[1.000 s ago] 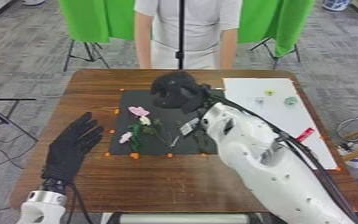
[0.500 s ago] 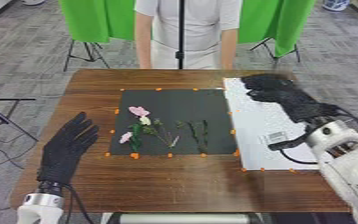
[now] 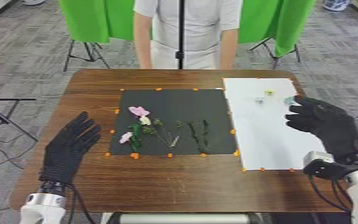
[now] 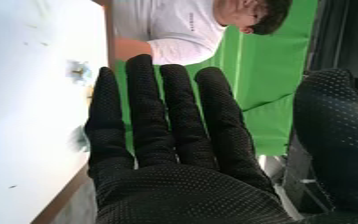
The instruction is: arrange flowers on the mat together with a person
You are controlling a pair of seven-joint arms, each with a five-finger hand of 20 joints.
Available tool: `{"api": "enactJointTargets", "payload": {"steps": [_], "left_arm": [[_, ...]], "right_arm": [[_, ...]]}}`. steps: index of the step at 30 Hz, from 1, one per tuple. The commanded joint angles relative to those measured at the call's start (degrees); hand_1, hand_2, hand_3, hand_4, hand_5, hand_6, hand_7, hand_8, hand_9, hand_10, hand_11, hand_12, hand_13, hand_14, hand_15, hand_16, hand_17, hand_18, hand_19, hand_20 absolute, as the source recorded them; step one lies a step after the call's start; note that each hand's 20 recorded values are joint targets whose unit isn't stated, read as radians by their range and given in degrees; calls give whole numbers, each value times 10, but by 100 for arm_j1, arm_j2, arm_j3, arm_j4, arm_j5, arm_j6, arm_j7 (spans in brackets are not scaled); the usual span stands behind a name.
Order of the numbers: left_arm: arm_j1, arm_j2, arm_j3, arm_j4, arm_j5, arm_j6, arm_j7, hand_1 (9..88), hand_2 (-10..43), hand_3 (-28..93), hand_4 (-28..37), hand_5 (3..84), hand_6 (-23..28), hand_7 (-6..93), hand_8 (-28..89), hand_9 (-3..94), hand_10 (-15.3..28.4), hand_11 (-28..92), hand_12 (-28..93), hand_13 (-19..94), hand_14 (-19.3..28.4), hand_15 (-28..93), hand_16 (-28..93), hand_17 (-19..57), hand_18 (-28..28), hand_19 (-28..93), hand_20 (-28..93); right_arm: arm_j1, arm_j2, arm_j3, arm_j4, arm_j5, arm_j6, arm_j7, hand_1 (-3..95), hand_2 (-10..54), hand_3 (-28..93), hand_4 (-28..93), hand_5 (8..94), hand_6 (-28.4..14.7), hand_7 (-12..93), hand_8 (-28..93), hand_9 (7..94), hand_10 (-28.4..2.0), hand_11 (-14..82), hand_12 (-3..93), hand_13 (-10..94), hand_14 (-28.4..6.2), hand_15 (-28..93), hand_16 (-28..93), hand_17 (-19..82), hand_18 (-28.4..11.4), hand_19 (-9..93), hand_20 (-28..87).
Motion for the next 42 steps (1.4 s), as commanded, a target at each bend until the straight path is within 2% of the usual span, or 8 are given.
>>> {"api": "enactJointTargets", "payload": {"steps": [1, 11, 18, 25, 40, 42], "left_arm": [[-50, 111, 109, 85, -76, 33, 3, 258, 27, 720, -254, 341, 33, 196, -95, 283, 122, 211, 172, 244, 144, 275, 12, -87, 221, 446, 107], [-140, 100, 99, 135, -65, -28, -56, 259, 27, 721, -254, 342, 33, 198, -96, 284, 122, 212, 171, 244, 144, 277, 12, -86, 221, 446, 106], [-119, 74, 99, 128, -66, -9, -47, 259, 27, 721, -254, 341, 33, 197, -97, 283, 122, 212, 171, 245, 144, 275, 11, -86, 222, 446, 106], [-47, 40, 111, 85, -59, 20, -13, 259, 28, 721, -255, 343, 33, 199, -96, 284, 122, 212, 171, 245, 143, 277, 11, -86, 222, 446, 106], [-25, 12, 126, 73, -76, 98, 7, 259, 28, 722, -255, 342, 33, 198, -96, 284, 122, 213, 170, 245, 143, 276, 11, -85, 220, 446, 106], [-28, -6, 118, 76, -72, 72, -16, 259, 28, 722, -255, 342, 33, 198, -96, 284, 122, 213, 171, 245, 143, 276, 11, -86, 221, 446, 106]], "right_arm": [[-83, -180, 56, 8, -244, -109, -153, 191, 27, 856, -228, 443, -62, 162, -97, 433, -158, 170, 222, 367, -145, 325, 217, 113, -226, 515, 295], [-18, -197, -10, 54, -319, -111, -122, 216, -12, 869, -231, 440, -58, 176, -103, 434, -153, 184, 221, 372, -139, 346, 204, 116, -224, 522, 296], [26, -159, -72, 87, -308, -47, -125, 215, -10, 869, -234, 439, -58, 179, -106, 434, -153, 187, 219, 372, -140, 350, 200, 116, -223, 524, 296], [71, -199, -90, 87, -307, -97, -71, 216, -7, 868, -234, 440, -58, 180, -107, 436, -154, 187, 219, 373, -140, 352, 196, 116, -223, 525, 295], [147, -197, -147, 124, -389, -75, 9, 217, -3, 873, -234, 441, -59, 181, -107, 436, -154, 188, 218, 375, -140, 355, 193, 116, -223, 525, 294], [152, -226, -136, 129, -389, -119, 11, 217, -3, 872, -233, 441, -58, 180, -107, 437, -155, 188, 218, 375, -141, 355, 194, 116, -223, 526, 294]]}}
